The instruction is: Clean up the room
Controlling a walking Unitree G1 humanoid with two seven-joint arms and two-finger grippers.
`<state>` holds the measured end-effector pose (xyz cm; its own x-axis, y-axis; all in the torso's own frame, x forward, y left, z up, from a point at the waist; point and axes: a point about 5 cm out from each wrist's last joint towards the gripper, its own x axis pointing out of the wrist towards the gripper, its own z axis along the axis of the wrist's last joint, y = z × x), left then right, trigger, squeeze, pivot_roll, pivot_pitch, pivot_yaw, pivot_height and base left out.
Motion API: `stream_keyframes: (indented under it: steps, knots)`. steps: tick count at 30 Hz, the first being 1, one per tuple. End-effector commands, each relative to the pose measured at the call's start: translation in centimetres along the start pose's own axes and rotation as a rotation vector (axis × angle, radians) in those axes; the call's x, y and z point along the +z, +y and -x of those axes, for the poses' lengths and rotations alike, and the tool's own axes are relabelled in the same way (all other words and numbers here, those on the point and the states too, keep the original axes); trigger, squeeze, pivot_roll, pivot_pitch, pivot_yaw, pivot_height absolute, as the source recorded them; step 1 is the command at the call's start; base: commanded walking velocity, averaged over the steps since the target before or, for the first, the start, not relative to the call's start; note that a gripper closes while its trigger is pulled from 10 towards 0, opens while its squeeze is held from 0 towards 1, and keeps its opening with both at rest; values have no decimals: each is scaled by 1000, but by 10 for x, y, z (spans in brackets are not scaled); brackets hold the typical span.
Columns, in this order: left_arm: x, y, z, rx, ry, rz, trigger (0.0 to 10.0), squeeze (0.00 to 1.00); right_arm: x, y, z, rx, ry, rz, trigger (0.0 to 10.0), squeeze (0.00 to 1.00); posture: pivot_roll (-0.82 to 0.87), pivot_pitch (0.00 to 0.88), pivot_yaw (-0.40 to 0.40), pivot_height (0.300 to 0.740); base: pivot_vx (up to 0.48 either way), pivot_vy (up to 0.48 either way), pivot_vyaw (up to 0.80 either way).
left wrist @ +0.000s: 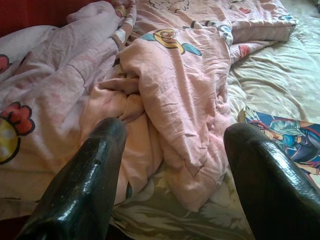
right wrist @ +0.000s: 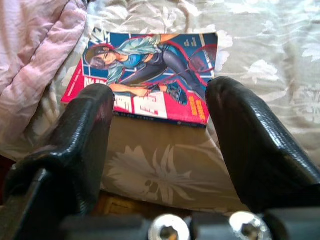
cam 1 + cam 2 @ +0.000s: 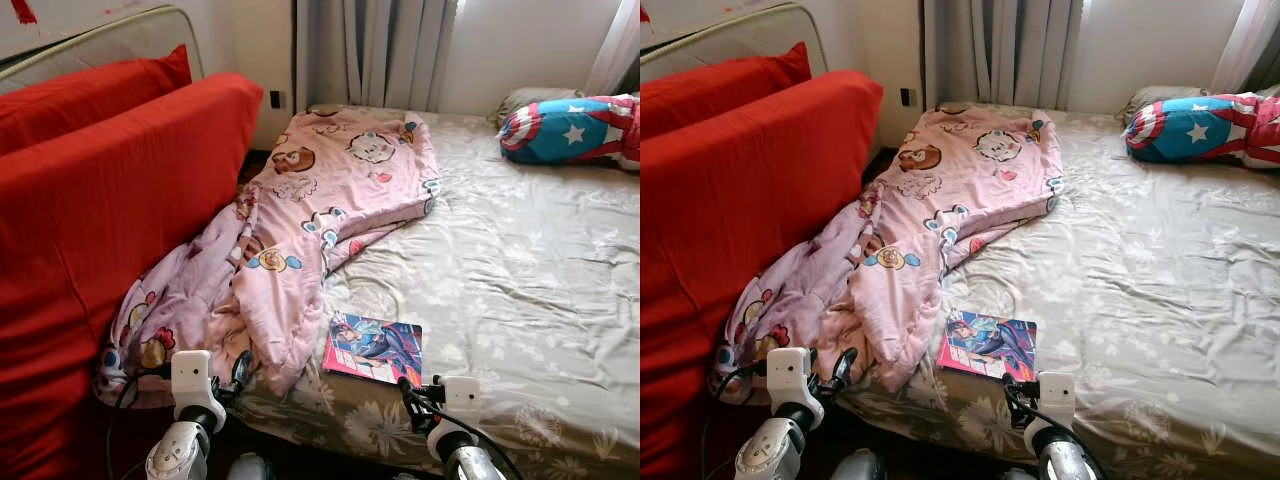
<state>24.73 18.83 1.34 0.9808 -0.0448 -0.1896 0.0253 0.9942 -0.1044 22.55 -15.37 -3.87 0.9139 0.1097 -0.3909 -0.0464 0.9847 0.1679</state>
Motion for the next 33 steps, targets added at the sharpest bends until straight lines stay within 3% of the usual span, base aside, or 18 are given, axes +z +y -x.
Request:
stream_keyframes:
  steps: [1, 11, 19, 26, 30, 33]
  knots:
    - [3, 0, 0, 1, -7, 9, 10000, 0, 1, 0, -1, -2, -7, -5, 10000, 0, 20, 0, -12, 632, 0, 0, 0]
    - [2, 1, 0, 1, 2, -6, 10000, 0, 1, 2, -2, 7, -2, -6, 10000, 0, 21, 0, -12, 632, 0, 0, 0]
    - [1, 0, 0, -2, 5, 5, 10000, 0, -2, 2, -2, 10, 18, -8, 10000, 0, 24, 0, -11, 632, 286, 0, 0]
    - [2, 0, 0, -2, 5, 6, 10000, 0, -9, -4, 2, 4, 58, -12, 10000, 0, 25, 0, -10, 632, 295, 0, 0]
    - [2, -1, -1, -3, 4, 10, 10000, 0, -19, -23, 11, -15, 112, -20, 10000, 0, 26, 0, -11, 632, 317, 0, 0]
    - [2, -1, -2, -2, 5, 12, 10000, 0, -21, -28, 14, -20, 126, -16, 10000, 0, 26, 0, -11, 632, 333, 0, 0]
